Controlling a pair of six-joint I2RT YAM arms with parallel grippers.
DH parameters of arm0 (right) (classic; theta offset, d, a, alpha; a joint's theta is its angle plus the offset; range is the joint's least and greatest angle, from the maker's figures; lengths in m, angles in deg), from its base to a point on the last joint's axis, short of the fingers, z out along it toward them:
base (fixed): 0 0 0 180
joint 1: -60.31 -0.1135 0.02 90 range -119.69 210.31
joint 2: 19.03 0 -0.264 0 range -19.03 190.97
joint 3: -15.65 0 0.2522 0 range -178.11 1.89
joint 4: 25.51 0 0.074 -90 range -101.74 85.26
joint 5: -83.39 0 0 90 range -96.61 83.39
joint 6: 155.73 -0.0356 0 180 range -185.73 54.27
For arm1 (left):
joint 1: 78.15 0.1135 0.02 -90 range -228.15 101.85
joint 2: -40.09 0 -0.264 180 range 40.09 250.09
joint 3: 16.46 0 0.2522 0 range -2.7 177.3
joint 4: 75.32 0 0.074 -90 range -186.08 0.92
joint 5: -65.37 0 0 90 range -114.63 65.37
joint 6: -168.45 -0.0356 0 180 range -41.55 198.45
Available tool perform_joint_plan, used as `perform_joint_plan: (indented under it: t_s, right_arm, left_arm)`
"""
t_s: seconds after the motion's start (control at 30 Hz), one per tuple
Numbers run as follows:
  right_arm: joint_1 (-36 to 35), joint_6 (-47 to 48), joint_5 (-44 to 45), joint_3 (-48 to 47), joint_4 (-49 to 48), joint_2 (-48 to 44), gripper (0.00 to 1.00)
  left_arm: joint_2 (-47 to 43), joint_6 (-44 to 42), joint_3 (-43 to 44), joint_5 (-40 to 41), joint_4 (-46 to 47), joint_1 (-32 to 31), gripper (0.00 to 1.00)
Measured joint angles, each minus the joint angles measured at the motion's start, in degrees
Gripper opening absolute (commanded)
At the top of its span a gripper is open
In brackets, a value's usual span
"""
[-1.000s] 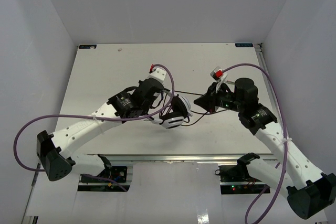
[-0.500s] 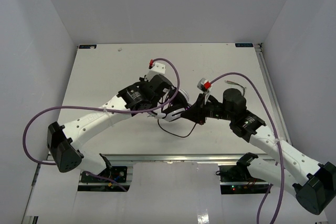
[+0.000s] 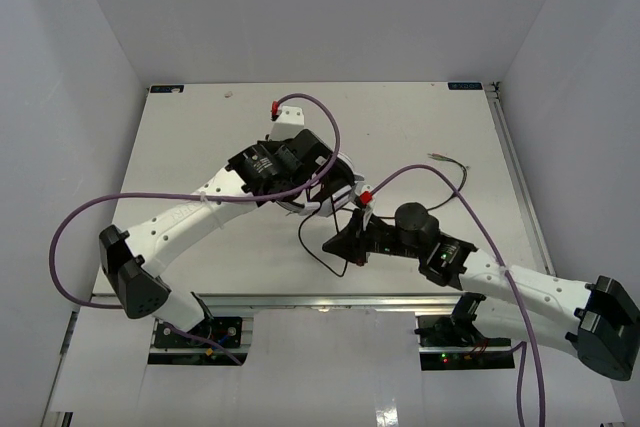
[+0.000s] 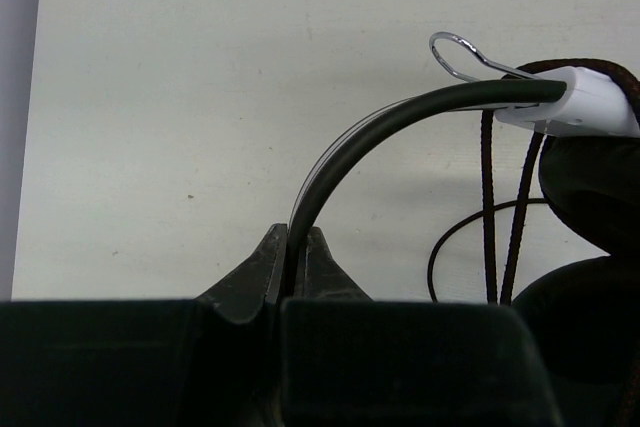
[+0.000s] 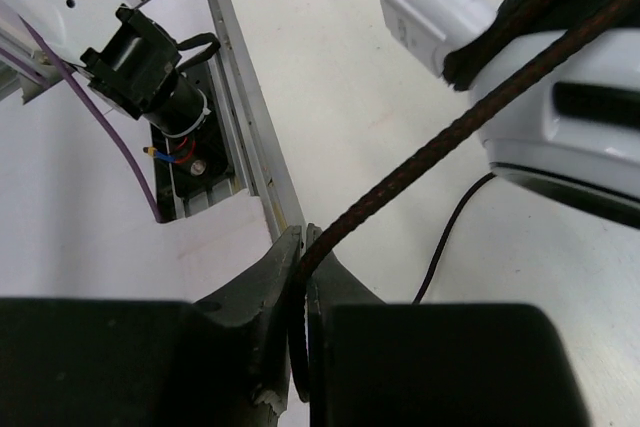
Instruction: Wrap the headphones
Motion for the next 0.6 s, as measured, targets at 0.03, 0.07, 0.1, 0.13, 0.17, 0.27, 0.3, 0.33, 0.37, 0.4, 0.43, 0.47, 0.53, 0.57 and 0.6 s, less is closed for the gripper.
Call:
perform_joint_plan:
  t_s: [0.03, 0.07, 0.1, 0.13, 0.17, 0.27, 0.3, 0.33, 0.37, 0.4, 0.43, 0.47, 0.53, 0.57, 0.6]
  right_arm:
    - [-0.65, 0.03, 1.1, 0.29, -0.5, 0.27, 0.08]
    - [-1.15, 0.05, 2.19, 0.47, -0.8, 0.39, 0.08]
    - [-1.54, 0.07, 3.27, 0.59, -0.96, 0.39, 0.08]
    - [-1.77, 0.09, 4.34, 0.6, -0.99, 0.08, 0.08]
    - [-1.98, 0.15, 5.49, 0.57, -0.9, -0.27, 0.08]
    - [-2.27, 1.44, 10.7, -1.6, 2.48, -2.98, 0.08]
    - [-2.29, 2.2, 12.85, -3.5, 4.56, -4.0, 0.08]
    - [-2.31, 2.98, 15.02, -5.45, 6.68, -5.02, 0.08]
    - [-2.32, 4.03, 17.6, -8.16, 8.95, -6.21, 0.08]
    - [-2.3, 5.07, 20.05, -11.12, 11.12, -7.26, 0.08]
    - [-2.24, 6.06, 22.36, -14.15, 13.21, -8.16, 0.08]
    - [-2.05, 6.95, 24.47, -17.02, 15.19, -8.61, 0.08]
    - [-1.6, 8.53, 27.87, -21.69, 18.06, -8.71, 0.08]
    - [-1.51, 9.39, 29.64, -23.65, 19.56, -8.69, 0.08]
    - [-1.51, 10.18, 31.13, -25.1, 20.78, -8.55, 0.08]
  left_arm:
    - [-0.09, -0.12, 0.35, -0.03, 0.03, 0.0, 0.0]
    - [-0.27, -0.45, 0.5, -0.16, 0.14, 0.02, 0.0]
    - [-0.5, -0.92, 0.52, -0.36, 0.32, 0.05, 0.0]
    - [-0.83, -1.63, 0.11, -0.52, 0.92, 0.1, 0.0]
    - [-1.21, -2.43, -0.45, -0.65, 1.66, 0.17, 0.0]
    - [-4.21, -6.12, -6.59, -1.38, 6.43, 0.54, 0.0]
    - [-5.66, -8.0, -9.35, -2.14, 8.25, 0.68, 0.0]
    - [-7.13, -9.92, -12.13, -2.92, 10.08, 0.81, 0.0]
    - [-8.69, -11.92, -14.8, -3.31, 11.47, 0.88, 0.0]
    - [-10.4, -13.78, -17.41, -4.04, 12.69, 0.93, 0.0]
    - [-12.15, -15.57, -19.85, -5.02, 13.85, 0.96, 0.0]
    - [-13.73, -17.39, -21.47, -6.19, 15.1, 0.88, 0.0]
    - [-16.72, -20.1, -23.15, -9.14, 17.84, 0.02, 0.0]
    - [-18.08, -21.44, -23.69, -10.36, 19.61, -0.23, 0.0]
    - [-19.23, -22.52, -24.0, -10.95, 21.31, -0.23, 0.0]
